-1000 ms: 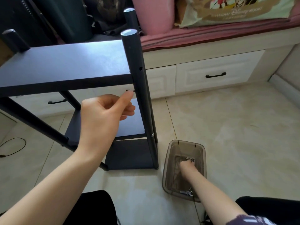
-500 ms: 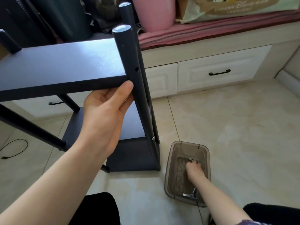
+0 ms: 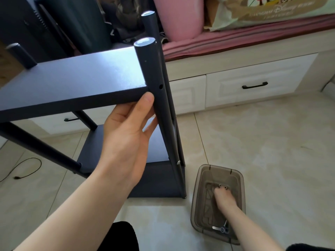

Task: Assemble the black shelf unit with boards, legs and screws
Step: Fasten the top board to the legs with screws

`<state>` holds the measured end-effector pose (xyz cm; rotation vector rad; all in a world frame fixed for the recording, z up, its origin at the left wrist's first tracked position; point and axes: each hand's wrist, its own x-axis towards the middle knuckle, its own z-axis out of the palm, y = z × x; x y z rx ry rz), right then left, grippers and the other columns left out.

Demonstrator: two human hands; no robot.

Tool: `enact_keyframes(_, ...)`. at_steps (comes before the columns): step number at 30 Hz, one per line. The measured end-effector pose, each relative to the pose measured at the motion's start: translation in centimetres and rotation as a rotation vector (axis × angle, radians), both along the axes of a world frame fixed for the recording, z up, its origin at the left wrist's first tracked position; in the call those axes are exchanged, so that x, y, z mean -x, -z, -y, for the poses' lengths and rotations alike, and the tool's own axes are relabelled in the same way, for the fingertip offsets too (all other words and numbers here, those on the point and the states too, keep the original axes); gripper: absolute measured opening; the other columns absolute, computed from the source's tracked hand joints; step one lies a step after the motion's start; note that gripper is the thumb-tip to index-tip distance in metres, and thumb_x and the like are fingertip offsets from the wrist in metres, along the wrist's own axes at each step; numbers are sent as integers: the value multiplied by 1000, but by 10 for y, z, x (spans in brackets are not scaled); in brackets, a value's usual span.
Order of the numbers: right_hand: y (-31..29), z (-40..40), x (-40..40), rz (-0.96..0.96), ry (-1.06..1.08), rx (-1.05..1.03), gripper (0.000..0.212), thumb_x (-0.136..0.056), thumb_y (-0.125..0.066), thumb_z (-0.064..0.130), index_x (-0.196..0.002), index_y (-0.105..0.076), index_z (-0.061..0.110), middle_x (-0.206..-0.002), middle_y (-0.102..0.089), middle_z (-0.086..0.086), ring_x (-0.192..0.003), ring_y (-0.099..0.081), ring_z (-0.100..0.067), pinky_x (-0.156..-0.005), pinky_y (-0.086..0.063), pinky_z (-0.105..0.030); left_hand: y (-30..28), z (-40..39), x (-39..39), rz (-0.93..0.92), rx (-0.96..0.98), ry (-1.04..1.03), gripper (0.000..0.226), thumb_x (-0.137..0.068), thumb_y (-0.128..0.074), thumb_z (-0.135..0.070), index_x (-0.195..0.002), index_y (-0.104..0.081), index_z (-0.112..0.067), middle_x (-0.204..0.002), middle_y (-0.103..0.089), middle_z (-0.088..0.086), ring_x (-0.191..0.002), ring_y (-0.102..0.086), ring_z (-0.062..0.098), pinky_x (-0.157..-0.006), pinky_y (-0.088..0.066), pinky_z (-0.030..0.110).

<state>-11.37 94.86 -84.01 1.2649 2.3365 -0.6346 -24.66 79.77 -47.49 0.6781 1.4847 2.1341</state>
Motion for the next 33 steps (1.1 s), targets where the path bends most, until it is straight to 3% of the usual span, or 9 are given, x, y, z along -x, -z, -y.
enact_keyframes(9, -6, 11, 3, 41, -204, -58, 41, -100, -34, 2, -139, -46, 2, -139, -48, -18, -125, -50, -36, -101, -46, -43, -3, 0, -4, 92, -28, 13, 11, -79, -69, -30, -79, -80, -27, -105, -77, -3, -110, -71, 17, -106, -49, 39)
enact_keyframes(13, -26, 5, 8, 62, -364, -168, 40, -103, -32, 15, -139, -44, 3, -136, -53, -18, -124, -52, -32, -100, -41, -35, -4, -1, -3, 113, -17, 4, 11, -76, -71, -31, -80, -81, -28, -105, -77, -1, -109, -71, 18, -106, -50, 39)
enact_keyframes(18, -100, 5, 20, 62, -480, -132, 36, -99, -40, 1, -132, -53, -1, -134, -53, -22, -124, -54, -35, -100, -45, -39, -6, -2, -4, 157, -26, 21, 11, -85, -70, -26, -80, -80, -27, -100, -77, -3, -100, -71, 13, -102, -50, 36)
enact_keyframes(20, -134, 8, 23, 78, -525, -145, 33, -97, -43, -1, -128, -55, 0, -131, -56, -21, -121, -56, -36, -95, -48, -41, -9, -3, -6, 185, -22, 15, 19, -94, -66, -20, -81, -78, -26, -99, -77, -3, -98, -71, 14, -100, -50, 34)
enact_keyframes(23, -197, 20, 28, 61, -645, -219, 28, -97, -43, -2, -121, -57, -1, -122, -60, -20, -113, -61, -38, -84, -51, -42, -12, -3, -11, 212, -2, -67, 10, -96, -67, -20, -92, -76, -21, -100, -78, -3, -100, -72, 14, -98, -52, 28)
enact_keyframes(26, -261, 28, 22, -51, -728, -334, 18, -97, -46, 1, -109, -59, 4, -109, -63, -17, -99, -63, -37, -73, -49, -40, -14, -5, -20, 241, 5, -175, 9, -95, -69, -23, -100, -74, -17, -100, -79, -4, -99, -73, 11, -76, -54, 11)
enact_keyframes(28, -298, 30, 13, -211, -721, -406, 11, -100, -52, 12, -104, -61, 8, -103, -65, -12, -94, -64, -33, -73, -49, -37, -17, -5, -25, 280, 5, -217, 7, -95, -70, -25, -98, -74, -20, -96, -79, -8, -97, -74, 10, -67, -52, 9)
enact_keyframes(31, -342, 33, -4, -552, -554, -410, 14, -98, -58, 21, -101, -65, 9, -99, -69, -8, -91, -64, -25, -79, -53, -37, -22, -6, -28, 336, 17, -230, 6, -93, -72, -29, -93, -74, -23, -93, -78, -11, -99, -72, 11, -79, -51, 18)
enact_keyframes(33, -363, 36, -12, -802, -421, -357, 12, -95, -65, 19, -100, -69, 8, -92, -71, -4, -83, -66, -16, -76, -53, -28, -23, -6, -28, 361, 10, -218, 6, -93, -73, -29, -94, -74, -23, -99, -78, -8, -104, -70, 15, -92, -51, 26)
